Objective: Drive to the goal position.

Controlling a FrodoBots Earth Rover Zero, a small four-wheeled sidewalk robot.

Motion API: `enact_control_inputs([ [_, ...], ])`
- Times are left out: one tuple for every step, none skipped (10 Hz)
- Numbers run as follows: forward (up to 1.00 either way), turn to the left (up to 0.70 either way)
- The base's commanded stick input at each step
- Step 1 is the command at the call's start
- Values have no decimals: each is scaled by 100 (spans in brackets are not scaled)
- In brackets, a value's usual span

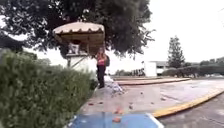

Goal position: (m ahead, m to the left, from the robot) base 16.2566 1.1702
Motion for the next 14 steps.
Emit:
enact_control_inputs([
  [50,0],
  [50,0],
  [50,0],
  [50,0],
  [50,0],
  [50,0],
  [50,0],
  [50,0],
  [50,0],
  [50,0],
  [50,0],
  [50,0],
  [50,0],
  [50,0],
])
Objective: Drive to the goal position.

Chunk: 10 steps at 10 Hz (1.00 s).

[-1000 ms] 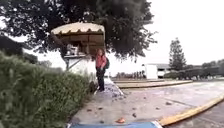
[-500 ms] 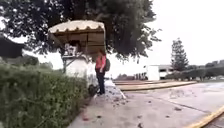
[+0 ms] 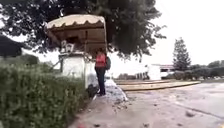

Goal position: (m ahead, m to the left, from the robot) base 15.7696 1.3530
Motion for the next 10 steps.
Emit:
enact_control_inputs([
  [50,0],
  [50,0],
  [50,0],
  [50,0],
  [50,0],
  [50,-50],
  [50,-45],
  [50,-16],
  [50,0],
  [50,0],
])
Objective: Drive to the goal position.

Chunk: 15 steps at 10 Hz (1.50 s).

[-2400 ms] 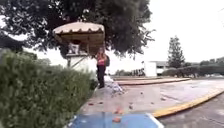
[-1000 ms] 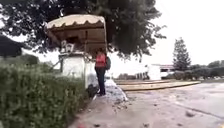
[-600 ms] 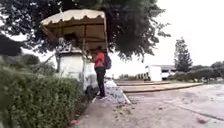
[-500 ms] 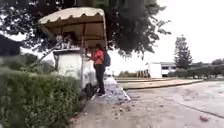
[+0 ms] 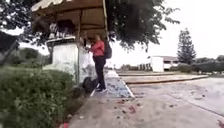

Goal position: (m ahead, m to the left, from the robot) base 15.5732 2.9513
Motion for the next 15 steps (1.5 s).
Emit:
enact_control_inputs([
  [50,0],
  [50,0],
  [50,0],
  [50,0],
  [50,0],
  [47,0],
  [35,0],
  [0,0],
  [0,0],
  [0,0],
  [0,0],
  [0,0],
  [0,0],
  [0,0],
  [0,0],
])
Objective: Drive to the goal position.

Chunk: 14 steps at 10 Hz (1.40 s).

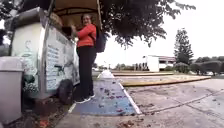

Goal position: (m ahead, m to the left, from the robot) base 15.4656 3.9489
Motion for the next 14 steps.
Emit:
enact_control_inputs([
  [0,0],
  [14,0],
  [40,0],
  [50,0],
  [50,0],
  [50,0],
  [50,0],
  [50,0],
  [50,0],
  [50,0],
  [50,0],
  [50,0],
  [50,0],
  [50,0],
])
